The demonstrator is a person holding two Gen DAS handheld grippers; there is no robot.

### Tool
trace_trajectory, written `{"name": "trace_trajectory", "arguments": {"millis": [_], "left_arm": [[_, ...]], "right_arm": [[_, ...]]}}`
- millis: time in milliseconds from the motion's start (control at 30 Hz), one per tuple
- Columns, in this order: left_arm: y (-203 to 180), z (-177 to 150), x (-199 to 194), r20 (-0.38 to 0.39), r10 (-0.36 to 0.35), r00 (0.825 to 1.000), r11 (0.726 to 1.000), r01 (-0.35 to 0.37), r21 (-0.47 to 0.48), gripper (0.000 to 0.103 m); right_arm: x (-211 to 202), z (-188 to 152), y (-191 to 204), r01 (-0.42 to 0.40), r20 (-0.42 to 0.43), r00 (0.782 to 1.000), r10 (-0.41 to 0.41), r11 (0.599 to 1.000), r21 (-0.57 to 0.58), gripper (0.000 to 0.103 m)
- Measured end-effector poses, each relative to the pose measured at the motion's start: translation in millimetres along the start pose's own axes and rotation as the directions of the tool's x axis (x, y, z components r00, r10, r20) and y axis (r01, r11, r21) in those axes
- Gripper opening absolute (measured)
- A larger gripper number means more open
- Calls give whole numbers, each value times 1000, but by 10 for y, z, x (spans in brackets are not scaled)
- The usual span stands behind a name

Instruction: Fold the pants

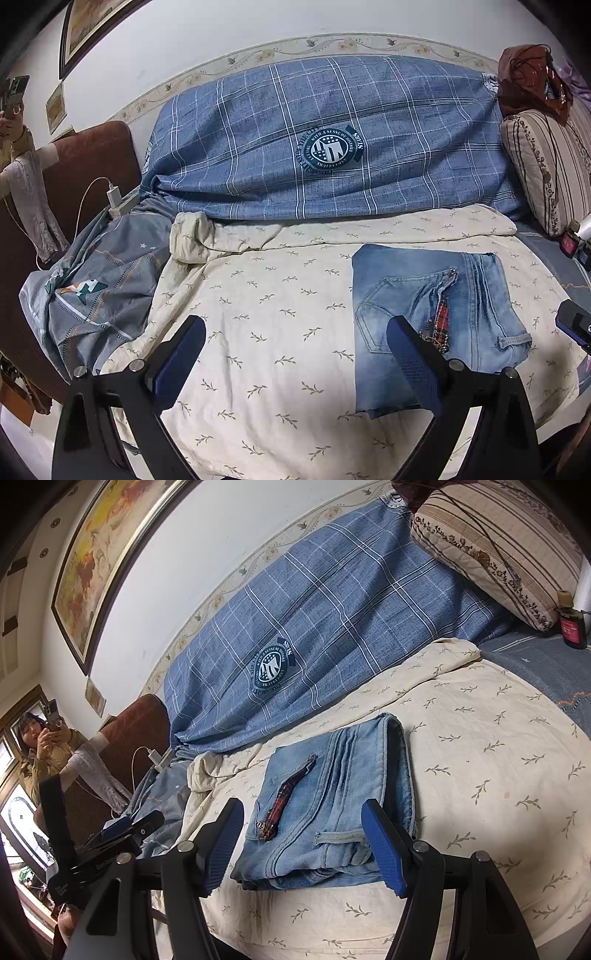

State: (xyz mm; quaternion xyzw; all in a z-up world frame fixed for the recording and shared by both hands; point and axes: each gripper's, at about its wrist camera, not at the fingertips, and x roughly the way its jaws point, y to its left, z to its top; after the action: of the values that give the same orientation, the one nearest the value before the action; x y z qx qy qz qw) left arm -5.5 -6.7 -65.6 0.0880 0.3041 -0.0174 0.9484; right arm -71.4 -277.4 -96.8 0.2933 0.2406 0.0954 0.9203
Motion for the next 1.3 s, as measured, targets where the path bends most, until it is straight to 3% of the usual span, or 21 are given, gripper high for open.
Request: {"name": "trace_trajectory", "arguments": {"millis": [1300], "left_arm": [[37,-15,69,-15,-3,1000,1000,3,-15,98]], "right_arm": [[76,-16,-26,16,-29,999,-16,1000,-7,70]]}}
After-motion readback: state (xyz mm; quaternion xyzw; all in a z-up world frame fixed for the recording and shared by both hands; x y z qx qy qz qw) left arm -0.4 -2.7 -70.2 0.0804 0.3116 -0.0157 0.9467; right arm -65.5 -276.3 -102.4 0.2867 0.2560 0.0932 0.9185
